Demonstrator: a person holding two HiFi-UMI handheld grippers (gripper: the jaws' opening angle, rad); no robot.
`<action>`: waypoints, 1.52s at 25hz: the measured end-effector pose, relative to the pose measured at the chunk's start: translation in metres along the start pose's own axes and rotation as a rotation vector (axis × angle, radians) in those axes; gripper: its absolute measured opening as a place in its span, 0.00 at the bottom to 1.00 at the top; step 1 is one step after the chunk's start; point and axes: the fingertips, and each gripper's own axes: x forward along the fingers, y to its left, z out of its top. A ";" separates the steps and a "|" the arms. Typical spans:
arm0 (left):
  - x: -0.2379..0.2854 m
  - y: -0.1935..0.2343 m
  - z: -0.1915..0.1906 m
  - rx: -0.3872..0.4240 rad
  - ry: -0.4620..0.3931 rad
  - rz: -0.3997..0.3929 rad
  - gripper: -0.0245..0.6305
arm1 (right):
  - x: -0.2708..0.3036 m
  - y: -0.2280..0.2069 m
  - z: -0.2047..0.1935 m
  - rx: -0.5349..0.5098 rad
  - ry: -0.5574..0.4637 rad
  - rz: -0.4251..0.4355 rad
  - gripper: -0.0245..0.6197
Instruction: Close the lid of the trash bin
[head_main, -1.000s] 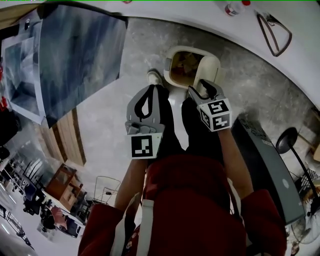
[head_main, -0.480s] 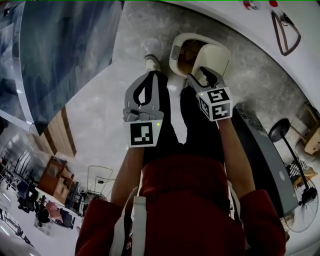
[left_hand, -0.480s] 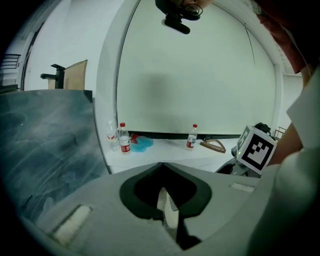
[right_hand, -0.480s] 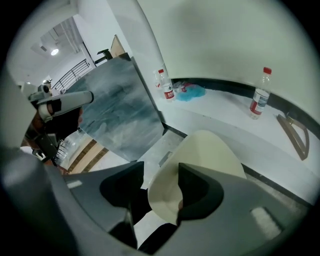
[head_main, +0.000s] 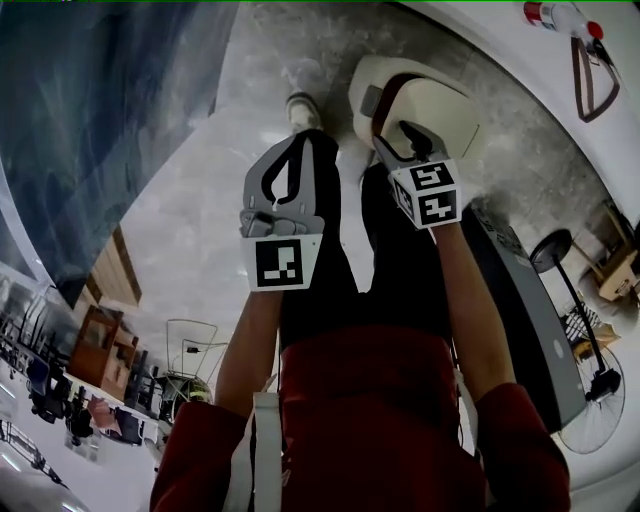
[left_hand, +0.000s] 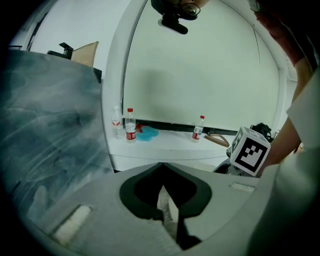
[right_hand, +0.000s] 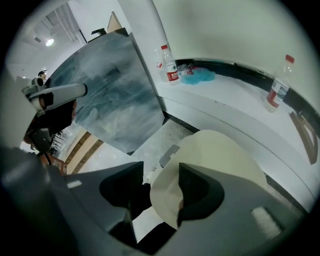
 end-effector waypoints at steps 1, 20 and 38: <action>0.003 0.004 -0.004 -0.004 0.005 -0.001 0.04 | 0.006 -0.001 0.000 -0.002 0.008 -0.004 0.38; 0.021 0.043 -0.049 -0.048 0.060 -0.017 0.04 | 0.070 -0.004 -0.014 -0.025 0.128 -0.052 0.39; 0.010 0.032 -0.010 0.016 0.031 -0.006 0.04 | 0.043 0.005 -0.009 -0.018 0.101 -0.025 0.40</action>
